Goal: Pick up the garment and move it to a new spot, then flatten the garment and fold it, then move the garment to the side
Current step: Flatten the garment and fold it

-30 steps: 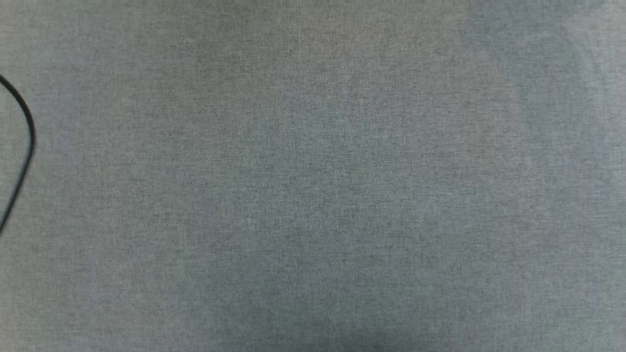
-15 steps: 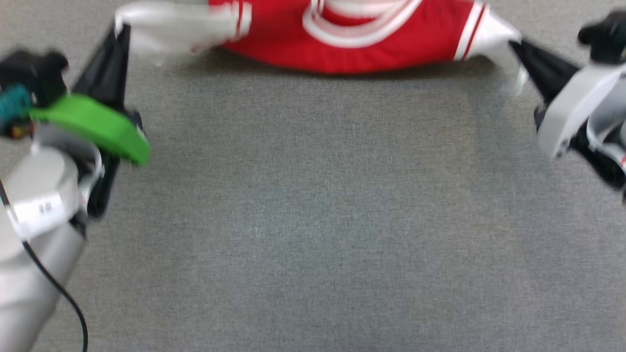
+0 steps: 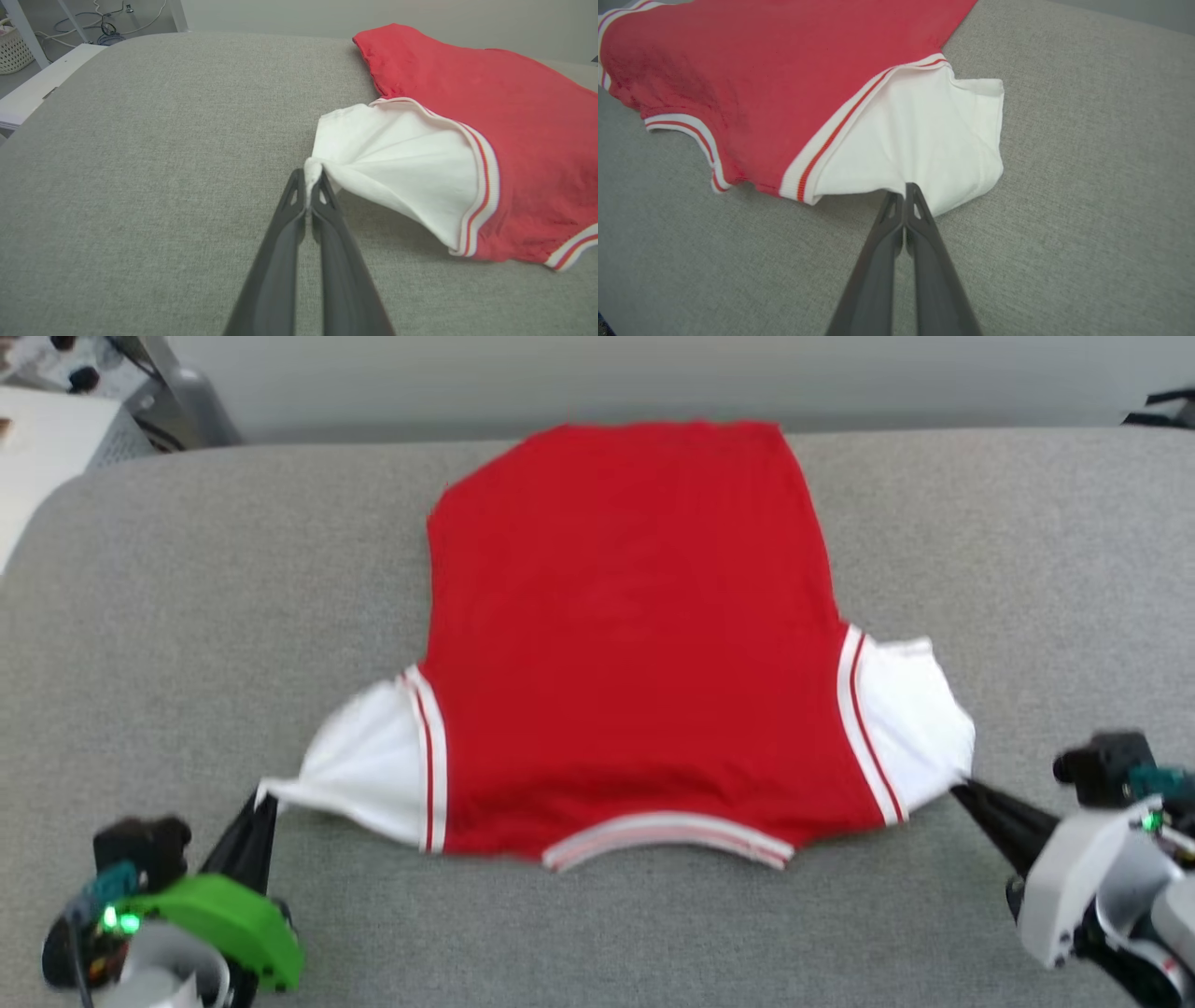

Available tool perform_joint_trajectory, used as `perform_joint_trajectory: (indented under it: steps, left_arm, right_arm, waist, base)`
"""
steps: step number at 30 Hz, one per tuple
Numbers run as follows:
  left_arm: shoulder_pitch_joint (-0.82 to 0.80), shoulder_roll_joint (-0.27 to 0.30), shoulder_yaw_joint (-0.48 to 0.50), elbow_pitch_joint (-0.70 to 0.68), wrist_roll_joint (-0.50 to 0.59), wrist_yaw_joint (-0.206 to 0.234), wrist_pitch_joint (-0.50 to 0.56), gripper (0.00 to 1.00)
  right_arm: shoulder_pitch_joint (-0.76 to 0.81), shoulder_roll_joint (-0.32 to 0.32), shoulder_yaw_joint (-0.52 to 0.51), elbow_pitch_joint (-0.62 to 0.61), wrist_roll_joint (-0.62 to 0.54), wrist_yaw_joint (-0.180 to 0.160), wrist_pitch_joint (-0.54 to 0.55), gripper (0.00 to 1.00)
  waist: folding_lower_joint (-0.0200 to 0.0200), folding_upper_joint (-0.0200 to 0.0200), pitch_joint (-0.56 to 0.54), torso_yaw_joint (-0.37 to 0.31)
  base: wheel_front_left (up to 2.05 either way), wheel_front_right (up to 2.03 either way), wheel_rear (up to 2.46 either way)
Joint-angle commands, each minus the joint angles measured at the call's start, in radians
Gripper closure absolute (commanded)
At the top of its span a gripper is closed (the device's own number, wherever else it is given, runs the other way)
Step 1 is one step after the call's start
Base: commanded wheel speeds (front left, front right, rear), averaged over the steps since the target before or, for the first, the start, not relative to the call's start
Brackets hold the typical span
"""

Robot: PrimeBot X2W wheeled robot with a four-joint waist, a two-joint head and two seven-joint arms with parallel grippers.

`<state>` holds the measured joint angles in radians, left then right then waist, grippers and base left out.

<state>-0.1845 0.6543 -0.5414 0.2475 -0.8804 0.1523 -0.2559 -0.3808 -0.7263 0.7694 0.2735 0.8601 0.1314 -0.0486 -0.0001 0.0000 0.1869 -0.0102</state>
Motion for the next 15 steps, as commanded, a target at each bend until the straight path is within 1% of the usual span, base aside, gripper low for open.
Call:
perform_joint_trajectory:
  steps: [1,7,11,15]
  left_arm:
    - [0.051,-0.003,0.021,-0.001,-0.02,0.012,-0.006,1.0]
    - [0.215,-0.007,0.043,-0.004,-0.03,0.026,-0.006,1.0]
    - [0.261,-0.012,0.04,-0.003,-0.031,0.033,-0.006,1.0]
    - [0.28,-0.018,0.04,-0.001,-0.033,0.036,-0.006,1.0]
  right_arm:
    - [0.058,-0.009,-0.022,-0.015,0.004,-0.001,-0.001,1.0]
    - [0.297,-0.01,-0.134,-0.08,-0.018,-0.001,0.043,1.0]
    - [0.442,-0.001,-0.204,-0.116,-0.031,-0.001,0.096,1.0]
    - [0.551,0.022,-0.271,-0.168,-0.049,-0.001,0.155,1.0]
  waist:
    - [0.0001,0.0,-0.064,-0.007]
    - [0.0001,0.0,-0.116,-0.016]
    - [0.0001,0.0,-0.131,-0.015]
    - [0.0001,0.0,-0.136,-0.017]
  base:
    - [0.0,0.0,0.0]
    - [0.0,0.0,0.0]
    - [0.0,0.0,0.0]
    - [0.0,0.0,0.0]
